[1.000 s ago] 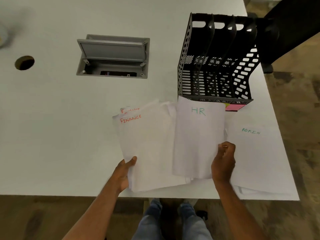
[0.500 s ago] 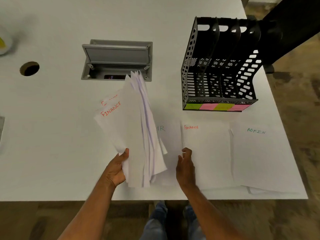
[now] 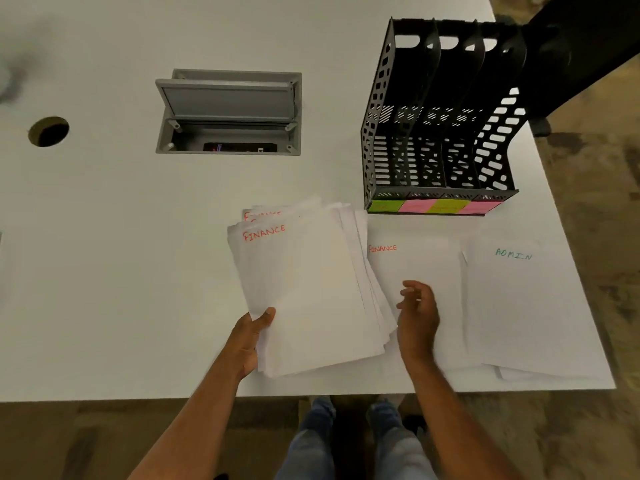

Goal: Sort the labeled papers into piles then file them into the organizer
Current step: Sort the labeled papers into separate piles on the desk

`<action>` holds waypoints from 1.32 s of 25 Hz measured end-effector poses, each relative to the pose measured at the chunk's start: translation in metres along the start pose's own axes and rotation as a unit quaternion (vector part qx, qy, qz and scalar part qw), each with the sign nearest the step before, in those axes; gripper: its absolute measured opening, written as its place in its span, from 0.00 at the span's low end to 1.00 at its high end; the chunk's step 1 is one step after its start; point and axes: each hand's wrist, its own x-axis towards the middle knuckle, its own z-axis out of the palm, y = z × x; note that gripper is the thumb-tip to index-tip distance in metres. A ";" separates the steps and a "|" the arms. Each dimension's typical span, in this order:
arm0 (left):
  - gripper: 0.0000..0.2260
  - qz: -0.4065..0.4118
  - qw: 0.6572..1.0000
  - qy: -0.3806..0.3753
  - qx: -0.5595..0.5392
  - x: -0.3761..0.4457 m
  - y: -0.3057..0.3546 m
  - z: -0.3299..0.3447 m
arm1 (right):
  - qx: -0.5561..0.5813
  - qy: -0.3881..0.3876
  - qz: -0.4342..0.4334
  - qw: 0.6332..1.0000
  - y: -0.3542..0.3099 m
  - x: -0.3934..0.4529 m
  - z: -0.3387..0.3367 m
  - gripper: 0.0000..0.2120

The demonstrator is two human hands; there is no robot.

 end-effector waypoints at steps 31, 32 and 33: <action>0.14 -0.008 1.000 0.015 0.012 0.010 -0.004 -0.005 | -0.283 0.079 -0.022 0.956 0.065 0.057 -0.087 0.15; 0.12 -0.008 1.000 0.019 0.010 0.010 -0.005 -0.006 | -0.291 0.070 -0.017 0.954 0.074 0.057 -0.087 0.14; 0.11 -0.008 1.000 0.021 0.009 0.011 -0.005 -0.009 | -0.294 0.059 -0.006 0.954 0.078 0.056 -0.087 0.14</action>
